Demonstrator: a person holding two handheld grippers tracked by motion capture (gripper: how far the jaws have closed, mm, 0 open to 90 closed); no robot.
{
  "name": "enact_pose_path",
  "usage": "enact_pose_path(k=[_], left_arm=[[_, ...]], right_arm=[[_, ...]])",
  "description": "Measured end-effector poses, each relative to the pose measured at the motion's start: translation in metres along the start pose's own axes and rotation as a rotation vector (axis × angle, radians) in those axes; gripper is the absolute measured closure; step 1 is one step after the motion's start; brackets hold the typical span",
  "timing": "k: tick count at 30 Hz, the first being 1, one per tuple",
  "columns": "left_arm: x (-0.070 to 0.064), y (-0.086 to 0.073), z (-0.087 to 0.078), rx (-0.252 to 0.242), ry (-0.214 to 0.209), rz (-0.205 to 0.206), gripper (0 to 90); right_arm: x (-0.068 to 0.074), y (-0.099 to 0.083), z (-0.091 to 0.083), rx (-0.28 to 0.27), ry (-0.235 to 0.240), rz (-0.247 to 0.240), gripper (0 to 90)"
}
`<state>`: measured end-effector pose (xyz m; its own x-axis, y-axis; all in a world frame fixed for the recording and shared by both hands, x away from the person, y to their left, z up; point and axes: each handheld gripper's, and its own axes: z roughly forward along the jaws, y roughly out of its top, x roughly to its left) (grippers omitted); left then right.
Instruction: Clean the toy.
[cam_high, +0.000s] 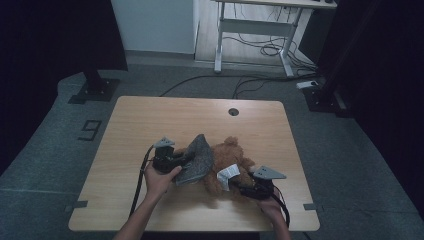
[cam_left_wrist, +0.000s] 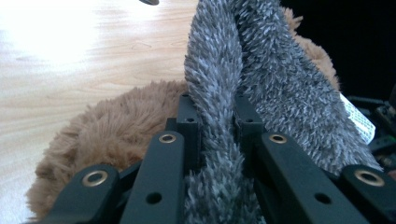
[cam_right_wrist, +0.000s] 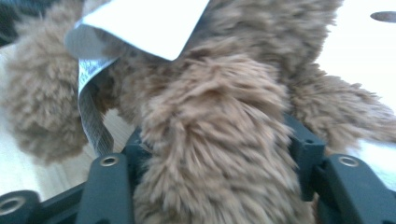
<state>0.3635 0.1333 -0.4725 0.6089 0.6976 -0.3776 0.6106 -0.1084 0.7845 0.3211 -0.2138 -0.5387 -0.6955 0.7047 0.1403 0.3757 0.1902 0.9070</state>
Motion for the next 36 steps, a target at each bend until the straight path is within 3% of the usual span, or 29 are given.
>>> enact_pose_path(k=[4,8,14,18,21,26,29,32,34,36], left_arm=[[-0.003,-0.006,-0.004,-0.006,0.011,0.020,77.3],[-0.005,-0.011,-0.006,-0.013,0.021,0.037,77.4],[-0.004,-0.015,-0.007,-0.023,0.005,0.015,77.4],[-0.006,-0.018,-0.006,-0.028,0.005,0.028,77.5],[-0.007,-0.020,-0.008,-0.027,0.002,0.025,77.5],[-0.004,-0.024,-0.013,-0.027,-0.016,0.003,77.5],[-0.003,-0.026,-0.014,-0.028,-0.020,0.001,77.6],[-0.003,-0.027,-0.015,-0.022,-0.038,-0.011,77.6],[-0.005,-0.021,-0.017,-0.017,-0.054,-0.028,77.3],[-0.011,-0.010,-0.019,-0.020,-0.060,-0.017,77.3]], right_arm=[[-0.001,0.002,-0.007,-0.025,-0.012,0.008,32.6],[-0.002,0.004,-0.012,-0.035,-0.009,0.005,31.8],[-0.006,0.008,-0.024,-0.069,0.012,0.012,32.0],[-0.005,0.012,-0.031,-0.109,0.019,0.036,33.1],[0.001,0.015,-0.024,-0.102,0.021,0.027,32.9],[0.010,0.009,-0.001,-0.047,0.029,0.029,32.6],[0.012,0.005,0.005,-0.014,0.020,0.028,42.7],[0.015,0.003,0.012,0.028,-0.026,0.003,52.3],[0.016,0.003,0.014,0.031,-0.042,0.006,55.5],[0.016,0.002,0.014,0.035,-0.048,0.000,57.3]])
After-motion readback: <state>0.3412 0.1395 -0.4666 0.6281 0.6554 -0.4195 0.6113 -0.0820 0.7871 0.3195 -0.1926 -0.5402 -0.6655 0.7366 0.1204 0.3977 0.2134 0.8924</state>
